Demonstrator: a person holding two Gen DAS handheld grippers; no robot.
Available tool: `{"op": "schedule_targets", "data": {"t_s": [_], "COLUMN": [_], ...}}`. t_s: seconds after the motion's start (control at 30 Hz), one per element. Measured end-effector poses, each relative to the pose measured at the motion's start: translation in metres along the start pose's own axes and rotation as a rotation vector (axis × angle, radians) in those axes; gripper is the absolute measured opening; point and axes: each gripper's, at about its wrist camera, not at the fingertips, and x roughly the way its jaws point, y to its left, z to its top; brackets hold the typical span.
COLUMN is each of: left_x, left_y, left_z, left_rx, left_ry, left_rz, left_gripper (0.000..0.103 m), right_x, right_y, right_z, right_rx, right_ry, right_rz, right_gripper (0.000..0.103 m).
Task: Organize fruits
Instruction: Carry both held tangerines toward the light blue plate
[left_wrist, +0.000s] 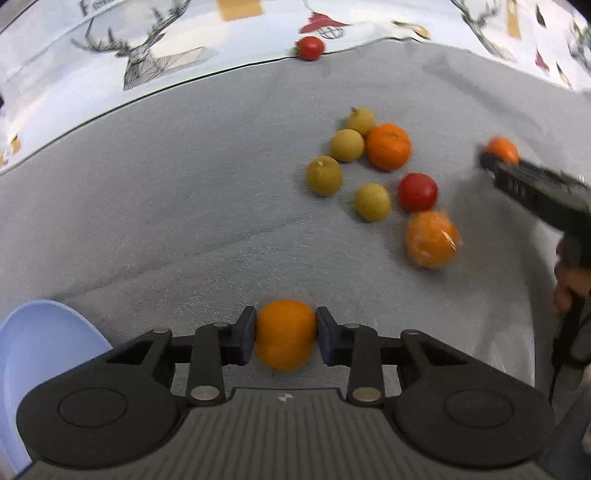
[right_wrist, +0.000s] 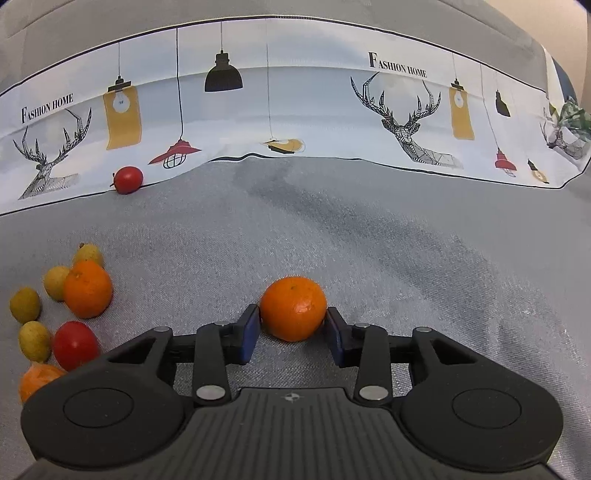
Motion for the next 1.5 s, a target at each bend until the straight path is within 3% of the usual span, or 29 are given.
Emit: {"op": "schedule_targets", "data": {"t_s": [0.13, 0.3, 0.47, 0.6, 0.77, 0.9, 1.17, 1.5], "left_x": [-0.017, -0.077, -0.142, -0.18, -0.215, -0.232, -0.251, -0.245], "left_y": [-0.002, 0.002, 0.027, 0.053, 0.094, 0.126, 0.154, 0.155], "left_z": [-0.003, -0.026, -0.074, -0.116, -0.169, -0.203, -0.234, -0.227], "left_rx": [-0.029, -0.05, -0.101, -0.151, -0.253, -0.346, -0.413, -0.421], "left_ry": [-0.001, -0.055, -0.085, -0.079, -0.069, -0.074, -0.115, -0.132], "left_rz": [-0.024, -0.026, -0.014, 0.033, 0.131, 0.173, 0.159, 0.145], "left_gripper": [0.038, 0.038, 0.038, 0.038, 0.038, 0.038, 0.038, 0.038], "right_x": [-0.012, -0.059, -0.164, -0.237, -0.302, -0.333, -0.361, -0.362], "right_y": [-0.005, -0.006, 0.01, 0.042, 0.101, 0.142, 0.178, 0.189], "right_z": [0.003, 0.018, 0.009, -0.014, -0.038, -0.044, -0.05, -0.055], "right_rx": [0.05, 0.039, 0.032, -0.027, -0.122, -0.203, -0.283, -0.331], "right_ry": [-0.087, -0.153, -0.189, -0.116, -0.009, 0.0, 0.0, 0.016], "right_rz": [-0.009, -0.03, 0.118, 0.31, 0.526, 0.588, 0.579, 0.556], "right_gripper": [0.037, 0.037, 0.037, 0.037, 0.037, 0.038, 0.038, 0.038]}}
